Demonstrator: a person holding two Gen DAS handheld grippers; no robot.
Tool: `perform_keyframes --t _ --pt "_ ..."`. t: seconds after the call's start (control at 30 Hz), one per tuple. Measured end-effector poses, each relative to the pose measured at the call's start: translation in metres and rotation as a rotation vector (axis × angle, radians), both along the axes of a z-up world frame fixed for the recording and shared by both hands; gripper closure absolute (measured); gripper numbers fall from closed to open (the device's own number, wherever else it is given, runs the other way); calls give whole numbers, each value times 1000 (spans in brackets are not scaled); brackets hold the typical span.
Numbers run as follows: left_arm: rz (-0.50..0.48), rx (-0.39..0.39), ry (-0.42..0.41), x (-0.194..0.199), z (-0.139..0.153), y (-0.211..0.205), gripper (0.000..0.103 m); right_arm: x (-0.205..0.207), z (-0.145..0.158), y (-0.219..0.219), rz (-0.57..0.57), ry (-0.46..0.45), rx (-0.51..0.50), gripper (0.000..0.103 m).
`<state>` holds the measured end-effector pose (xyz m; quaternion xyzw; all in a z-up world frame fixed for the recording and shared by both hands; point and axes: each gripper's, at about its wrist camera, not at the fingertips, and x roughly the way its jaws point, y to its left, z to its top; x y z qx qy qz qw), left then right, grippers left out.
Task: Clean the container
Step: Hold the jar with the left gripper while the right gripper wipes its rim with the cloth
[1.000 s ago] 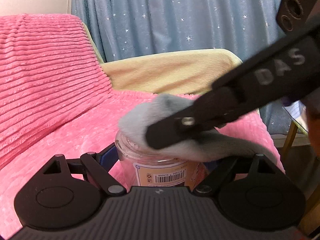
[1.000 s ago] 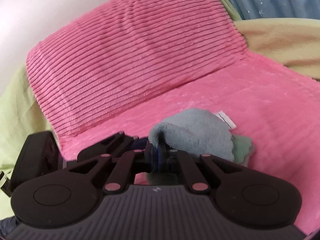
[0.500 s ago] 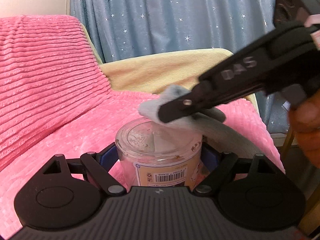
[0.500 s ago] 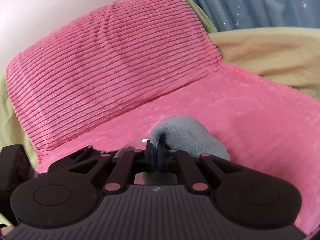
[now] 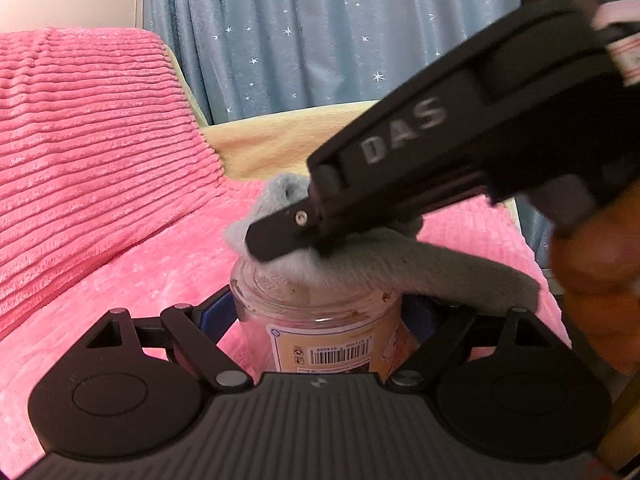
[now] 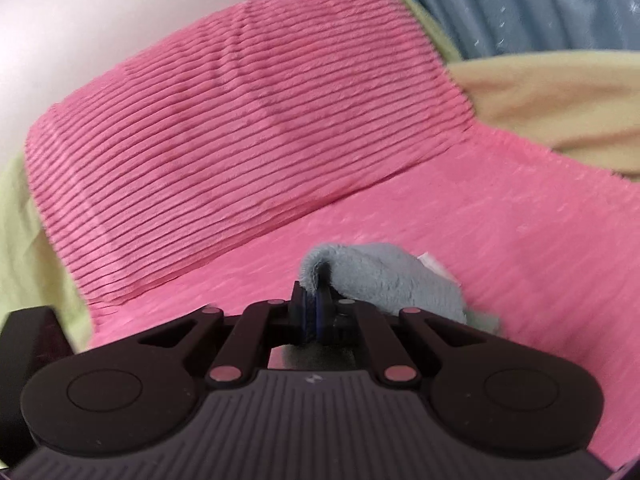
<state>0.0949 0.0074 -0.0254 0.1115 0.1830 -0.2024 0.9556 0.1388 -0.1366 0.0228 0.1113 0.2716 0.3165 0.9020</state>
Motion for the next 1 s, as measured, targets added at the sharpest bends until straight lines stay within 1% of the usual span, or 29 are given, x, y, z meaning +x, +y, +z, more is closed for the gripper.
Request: perform_keyframes --t 0.1,0.23,0.3,0.43,0.53,0.6,0.7,0.8,0.9,1.0 --pt "-3 1 0 0 0 0 17 0 1 -12 -37 -6 -10 102" --pt "-6 9 -3 -1 0 -1 17 -8 2 -23 -38 -4 -25 102" --pt "-5 9 -3 0 0 -2 17 -16 4 -27 -35 15 -21 102" --pt "-3 2 0 0 1 -1 17 -26 5 -23 33 73 35 101" --pt "2 7 1 1 0 -1 17 -30 6 -6 84 57 23 101" --pt "6 8 1 0 0 -1 17 -26 5 4 92 39 19 101" --pt "6 11 -4 -1 0 -2 17 -14 3 11 78 39 43 102" --pt "5 7 -3 0 0 -2 17 -5 2 14 29 -1 19 102" --pt "2 9 -5 0 0 -2 17 -2 3 2 -23 -17 5 102" --pt "-1 10 -4 1 0 -2 17 -3 3 -15 -46 -2 11 102"
